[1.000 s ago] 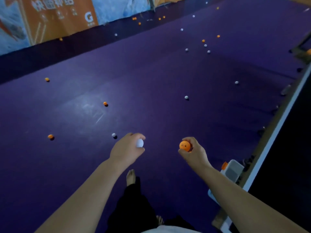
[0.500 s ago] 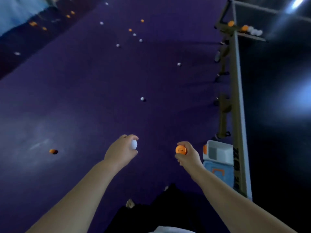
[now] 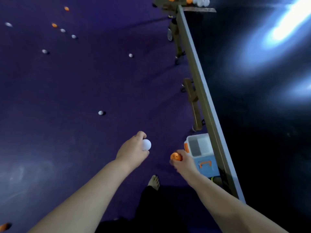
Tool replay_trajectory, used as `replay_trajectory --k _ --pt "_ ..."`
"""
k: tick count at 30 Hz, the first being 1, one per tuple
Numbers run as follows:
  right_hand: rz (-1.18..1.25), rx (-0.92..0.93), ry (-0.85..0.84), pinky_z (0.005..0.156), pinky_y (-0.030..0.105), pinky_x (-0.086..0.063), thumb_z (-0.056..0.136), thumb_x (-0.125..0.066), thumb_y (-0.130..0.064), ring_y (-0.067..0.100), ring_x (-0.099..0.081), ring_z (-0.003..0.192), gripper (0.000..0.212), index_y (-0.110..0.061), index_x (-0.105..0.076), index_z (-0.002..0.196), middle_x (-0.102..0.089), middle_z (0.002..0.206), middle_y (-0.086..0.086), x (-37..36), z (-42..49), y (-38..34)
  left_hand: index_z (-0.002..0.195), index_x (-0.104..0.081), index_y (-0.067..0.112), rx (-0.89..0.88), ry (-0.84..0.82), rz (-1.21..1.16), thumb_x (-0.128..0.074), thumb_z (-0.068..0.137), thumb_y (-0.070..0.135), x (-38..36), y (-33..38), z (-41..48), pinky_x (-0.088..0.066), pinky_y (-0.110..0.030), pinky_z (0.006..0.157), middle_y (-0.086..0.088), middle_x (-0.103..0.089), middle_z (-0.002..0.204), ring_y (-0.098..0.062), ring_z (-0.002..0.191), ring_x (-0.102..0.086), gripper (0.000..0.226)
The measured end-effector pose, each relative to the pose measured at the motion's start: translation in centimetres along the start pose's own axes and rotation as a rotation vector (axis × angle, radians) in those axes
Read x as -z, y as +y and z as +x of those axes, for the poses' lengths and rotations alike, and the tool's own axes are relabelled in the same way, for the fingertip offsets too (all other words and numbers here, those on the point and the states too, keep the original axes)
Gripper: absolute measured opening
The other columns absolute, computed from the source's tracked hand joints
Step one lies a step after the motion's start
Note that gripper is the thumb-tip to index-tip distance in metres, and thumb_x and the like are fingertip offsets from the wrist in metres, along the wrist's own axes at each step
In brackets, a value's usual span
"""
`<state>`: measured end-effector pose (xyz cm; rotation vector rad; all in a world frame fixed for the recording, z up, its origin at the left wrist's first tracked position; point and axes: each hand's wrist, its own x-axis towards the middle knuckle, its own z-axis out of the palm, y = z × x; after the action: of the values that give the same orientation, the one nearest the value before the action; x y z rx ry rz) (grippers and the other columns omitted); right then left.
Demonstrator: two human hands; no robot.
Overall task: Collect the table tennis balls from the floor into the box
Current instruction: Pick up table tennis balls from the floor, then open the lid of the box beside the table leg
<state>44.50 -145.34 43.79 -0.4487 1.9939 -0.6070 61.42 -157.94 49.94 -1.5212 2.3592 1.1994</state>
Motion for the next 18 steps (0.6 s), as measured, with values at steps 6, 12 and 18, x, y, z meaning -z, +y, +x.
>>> replay_trajectory --k 6,12,18 --pt "-0.012 -0.096 0.151 0.072 0.031 -0.044 0.078 -0.064 -0.02 0.019 -0.055 0.083 0.022 -0.019 -0.056 0.098 -0.058 0.089 0.001 -0.9 12.3 4.5 0.098 -0.045 0.024 -0.126 -0.091 -0.019 -0.058 0.084 0.014 -6.0 -1.1 13.6 -0.046 -0.031 0.063 0.006 -0.053 0.097 -0.016 0.082 -0.056 0.021" --pt "0.035 -0.229 0.472 0.072 0.032 -0.042 0.079 -0.063 -0.015 0.031 -0.059 0.086 0.014 -0.013 -0.062 0.093 -0.061 0.083 0.007 -2.5 25.6 13.4 0.117 -0.051 0.02 -0.283 -0.262 0.06 -0.061 0.084 0.026 -17.3 -6.0 26.2 -0.038 -0.026 0.069 -0.002 -0.054 0.114 -0.024 0.101 -0.059 0.035" --pt "0.107 -0.232 0.679 0.08 0.033 -0.043 0.075 -0.07 -0.002 0.033 -0.06 0.096 0.033 -0.003 -0.062 0.107 -0.063 0.092 0.012 -1.5 37.2 21.6 0.125 -0.053 0.023 -0.519 -0.309 0.071 -0.065 0.083 0.03 -29.1 -9.0 36.4 -0.044 -0.03 0.084 -0.006 -0.058 0.119 -0.027 0.108 -0.058 0.044"
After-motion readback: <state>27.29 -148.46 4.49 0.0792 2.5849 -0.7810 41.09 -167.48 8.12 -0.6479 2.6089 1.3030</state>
